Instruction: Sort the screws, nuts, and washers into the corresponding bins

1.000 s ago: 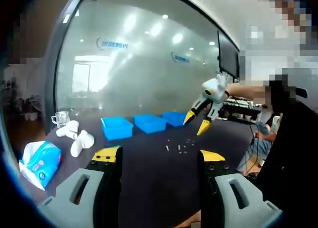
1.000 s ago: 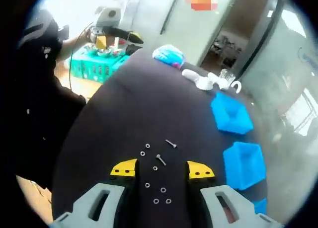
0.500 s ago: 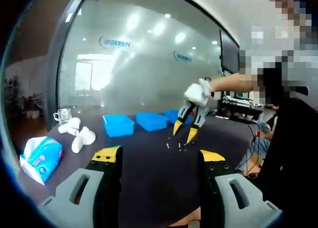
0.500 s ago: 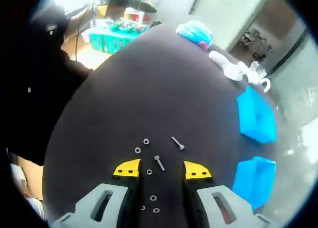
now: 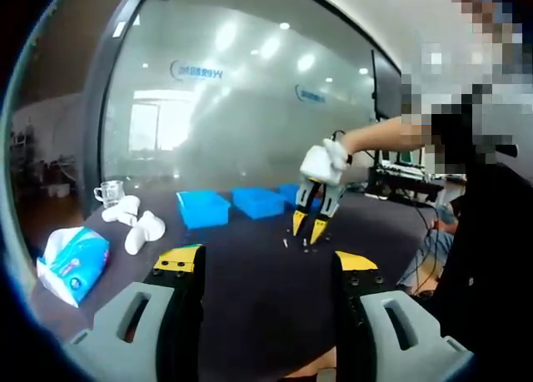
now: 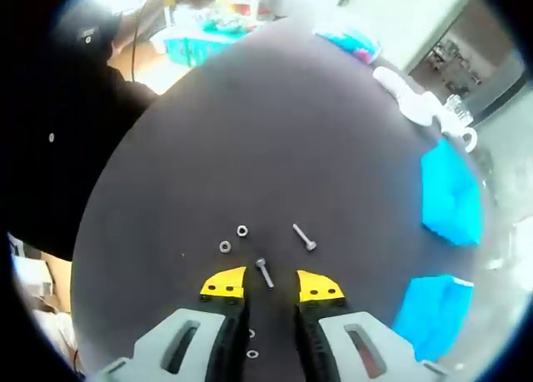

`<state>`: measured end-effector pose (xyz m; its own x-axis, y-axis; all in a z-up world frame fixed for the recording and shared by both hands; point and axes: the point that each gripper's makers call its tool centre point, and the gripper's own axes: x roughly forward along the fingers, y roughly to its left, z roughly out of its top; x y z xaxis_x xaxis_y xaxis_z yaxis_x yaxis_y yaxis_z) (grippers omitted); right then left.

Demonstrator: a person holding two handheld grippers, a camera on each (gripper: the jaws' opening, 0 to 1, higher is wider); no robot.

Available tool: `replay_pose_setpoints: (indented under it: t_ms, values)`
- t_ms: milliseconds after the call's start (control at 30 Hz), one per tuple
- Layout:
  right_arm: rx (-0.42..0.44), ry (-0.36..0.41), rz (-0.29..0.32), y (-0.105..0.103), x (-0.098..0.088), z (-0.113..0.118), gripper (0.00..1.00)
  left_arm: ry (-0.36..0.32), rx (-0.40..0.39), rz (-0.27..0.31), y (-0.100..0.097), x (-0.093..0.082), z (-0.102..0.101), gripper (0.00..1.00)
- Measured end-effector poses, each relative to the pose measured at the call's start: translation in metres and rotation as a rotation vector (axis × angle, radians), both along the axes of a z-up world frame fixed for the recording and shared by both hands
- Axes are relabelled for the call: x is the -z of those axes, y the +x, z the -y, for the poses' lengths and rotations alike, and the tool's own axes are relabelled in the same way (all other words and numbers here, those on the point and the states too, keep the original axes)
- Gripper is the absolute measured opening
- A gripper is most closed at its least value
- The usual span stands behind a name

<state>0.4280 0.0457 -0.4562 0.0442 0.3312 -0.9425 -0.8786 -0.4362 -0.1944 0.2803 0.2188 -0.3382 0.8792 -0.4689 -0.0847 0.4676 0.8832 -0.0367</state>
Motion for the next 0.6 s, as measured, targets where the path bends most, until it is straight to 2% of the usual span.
replay_pose_setpoints:
  t_ms: [233,333,600]
  values:
    - [0.022,-0.028,-0.051,0.0,0.004,0.002,0.11,0.003,-0.015,0.007,-0.002,-0.004,-0.005,0.6]
    - [0.045,-0.055,-0.111,-0.008,0.007,0.006,0.02,0.006,-0.02,0.009,-0.003,-0.005,-0.007,0.6]
    - [0.063,-0.051,-0.089,-0.011,0.005,0.007,0.0,0.005,-0.02,0.012,-0.005,-0.005,-0.007,0.6]
